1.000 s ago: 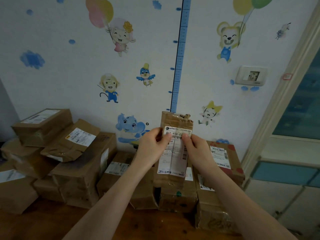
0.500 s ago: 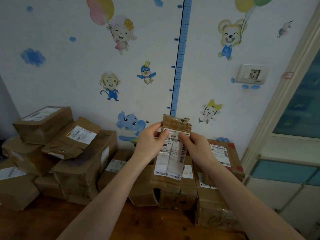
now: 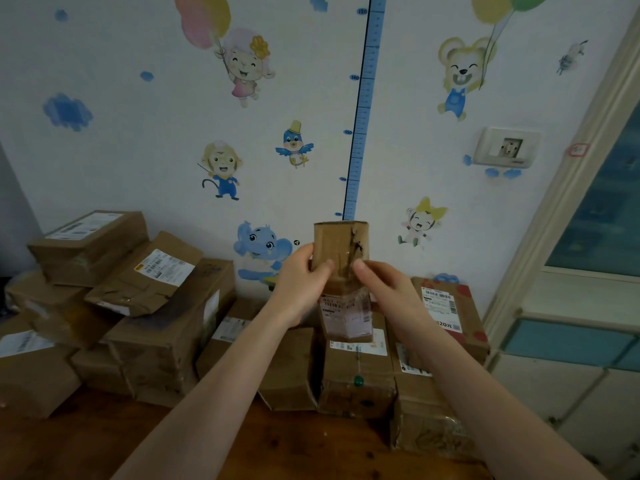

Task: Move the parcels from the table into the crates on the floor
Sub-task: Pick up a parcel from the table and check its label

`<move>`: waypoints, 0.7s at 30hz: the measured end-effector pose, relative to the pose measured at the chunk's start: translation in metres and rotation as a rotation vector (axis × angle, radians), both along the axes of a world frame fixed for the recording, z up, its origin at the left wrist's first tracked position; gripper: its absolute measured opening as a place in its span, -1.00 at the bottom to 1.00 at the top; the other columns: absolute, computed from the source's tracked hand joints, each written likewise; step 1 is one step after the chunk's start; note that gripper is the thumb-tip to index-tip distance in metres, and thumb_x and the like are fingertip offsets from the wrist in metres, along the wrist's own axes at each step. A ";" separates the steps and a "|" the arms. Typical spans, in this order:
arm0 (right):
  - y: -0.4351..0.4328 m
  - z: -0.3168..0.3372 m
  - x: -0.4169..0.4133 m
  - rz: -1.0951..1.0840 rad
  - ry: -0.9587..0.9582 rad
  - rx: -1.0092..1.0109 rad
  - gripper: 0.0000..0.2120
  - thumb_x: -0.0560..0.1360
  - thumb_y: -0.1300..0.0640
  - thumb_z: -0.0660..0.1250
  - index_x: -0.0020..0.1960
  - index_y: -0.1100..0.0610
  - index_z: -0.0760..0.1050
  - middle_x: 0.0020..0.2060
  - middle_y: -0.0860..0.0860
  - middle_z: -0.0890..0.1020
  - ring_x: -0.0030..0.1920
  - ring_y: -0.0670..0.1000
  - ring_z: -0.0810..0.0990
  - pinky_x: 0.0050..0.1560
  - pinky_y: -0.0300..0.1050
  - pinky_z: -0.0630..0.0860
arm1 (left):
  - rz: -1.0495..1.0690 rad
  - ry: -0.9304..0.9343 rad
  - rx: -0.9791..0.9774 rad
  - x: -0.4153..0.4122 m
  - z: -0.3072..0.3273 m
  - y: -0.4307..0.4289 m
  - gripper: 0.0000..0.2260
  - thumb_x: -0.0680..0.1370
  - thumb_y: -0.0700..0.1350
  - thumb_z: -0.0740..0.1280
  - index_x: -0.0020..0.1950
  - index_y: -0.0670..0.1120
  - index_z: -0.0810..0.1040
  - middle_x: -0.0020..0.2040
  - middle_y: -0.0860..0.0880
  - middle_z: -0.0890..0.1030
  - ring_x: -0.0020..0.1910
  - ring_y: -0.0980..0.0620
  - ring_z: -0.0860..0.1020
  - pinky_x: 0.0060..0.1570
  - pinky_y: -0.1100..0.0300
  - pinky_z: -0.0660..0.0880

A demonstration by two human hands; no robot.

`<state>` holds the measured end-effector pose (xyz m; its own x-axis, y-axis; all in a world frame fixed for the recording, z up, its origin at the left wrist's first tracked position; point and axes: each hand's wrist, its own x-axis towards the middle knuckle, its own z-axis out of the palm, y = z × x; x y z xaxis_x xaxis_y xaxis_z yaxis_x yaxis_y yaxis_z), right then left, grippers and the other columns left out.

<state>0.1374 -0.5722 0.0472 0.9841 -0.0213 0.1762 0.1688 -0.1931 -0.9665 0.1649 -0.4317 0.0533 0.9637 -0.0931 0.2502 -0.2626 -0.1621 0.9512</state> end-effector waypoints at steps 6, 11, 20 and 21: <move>0.004 -0.003 0.009 -0.120 0.058 0.010 -0.89 0.57 0.25 0.20 -0.07 0.22 0.49 -0.18 0.11 0.61 -0.15 0.02 0.60 -0.17 -0.20 0.56 | 0.033 -0.018 0.042 0.000 -0.004 -0.004 -0.83 0.56 -0.09 0.31 0.12 0.06 0.41 -0.04 0.10 0.56 -0.04 0.12 0.57 0.02 0.08 0.57; 0.003 -0.004 0.009 -0.104 0.029 0.010 -0.86 0.56 0.16 0.28 0.11 0.12 0.47 -0.12 0.02 0.63 -0.13 -0.07 0.63 -0.24 -0.31 0.57 | 0.052 -0.121 0.156 0.003 -0.008 -0.001 -0.85 0.60 -0.16 0.25 0.12 -0.14 0.54 -0.03 -0.07 0.63 -0.06 0.01 0.61 -0.05 0.07 0.58; 0.000 -0.005 0.005 -0.067 -0.006 0.040 -0.80 0.56 0.16 0.29 0.18 0.07 0.46 -0.16 -0.01 0.65 -0.23 -0.13 0.65 -0.29 -0.31 0.57 | -0.022 -0.086 0.084 0.004 -0.010 0.003 -0.40 0.52 -0.13 0.37 0.49 0.06 0.18 0.18 0.16 0.37 0.21 0.13 0.41 0.09 0.16 0.51; 0.001 -0.005 0.004 -0.072 -0.010 0.032 -0.74 0.55 0.12 0.30 0.23 0.05 0.42 -0.15 -0.02 0.64 -0.23 -0.15 0.65 -0.31 -0.33 0.56 | -0.026 -0.133 0.100 0.004 -0.011 0.002 -0.48 0.52 -0.18 0.38 0.41 0.07 0.27 0.13 0.19 0.41 0.17 0.11 0.46 0.04 0.20 0.53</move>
<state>0.1417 -0.5716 0.0424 0.9780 -0.0981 0.1841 0.1652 -0.1745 -0.9707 0.1688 -0.4293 0.0418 0.9195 -0.1486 0.3638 -0.3907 -0.2459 0.8871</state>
